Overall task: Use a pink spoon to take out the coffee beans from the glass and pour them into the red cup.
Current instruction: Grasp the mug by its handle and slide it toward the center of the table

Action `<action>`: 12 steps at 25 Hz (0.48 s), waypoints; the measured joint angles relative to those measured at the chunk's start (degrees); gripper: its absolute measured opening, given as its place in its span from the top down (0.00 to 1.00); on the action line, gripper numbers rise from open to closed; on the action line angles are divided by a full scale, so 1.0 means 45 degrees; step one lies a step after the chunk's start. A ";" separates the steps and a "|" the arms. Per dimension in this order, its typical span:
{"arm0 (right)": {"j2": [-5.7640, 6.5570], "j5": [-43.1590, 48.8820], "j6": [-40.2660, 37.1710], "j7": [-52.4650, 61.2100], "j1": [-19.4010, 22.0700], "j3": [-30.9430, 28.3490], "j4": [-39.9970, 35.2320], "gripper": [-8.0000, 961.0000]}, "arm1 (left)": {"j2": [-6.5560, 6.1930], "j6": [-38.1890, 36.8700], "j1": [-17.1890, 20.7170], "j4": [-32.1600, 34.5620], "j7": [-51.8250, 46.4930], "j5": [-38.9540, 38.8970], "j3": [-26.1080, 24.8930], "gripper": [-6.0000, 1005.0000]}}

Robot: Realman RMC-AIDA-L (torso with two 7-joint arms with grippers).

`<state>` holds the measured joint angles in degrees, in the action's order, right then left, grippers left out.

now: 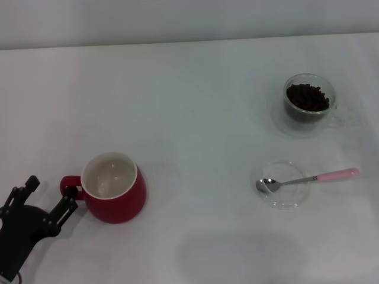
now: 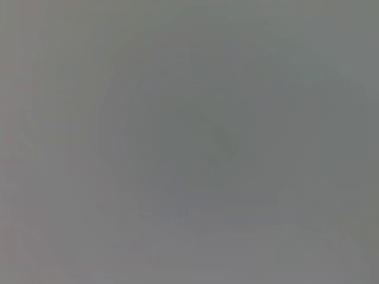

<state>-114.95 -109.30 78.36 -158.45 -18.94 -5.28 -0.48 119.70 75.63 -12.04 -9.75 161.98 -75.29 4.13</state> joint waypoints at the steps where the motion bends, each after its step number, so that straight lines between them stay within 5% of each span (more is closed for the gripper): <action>1: -0.0002 -0.0003 -0.0016 0.0000 -0.0011 0.0000 -0.0006 0.29 | -0.0004 -0.0093 -0.0074 0.0010 0.0000 0.0000 -0.0001 0.16; 12: -0.0020 -0.0008 -0.0207 -0.0004 -0.0057 0.0001 0.0055 0.30 | -0.0037 -0.0564 -0.0694 0.0087 0.0000 0.0012 0.0000 0.22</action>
<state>-115.04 -109.33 77.43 -158.47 -19.19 -5.27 -0.23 119.53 73.09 -15.17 -9.36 161.98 -75.24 4.13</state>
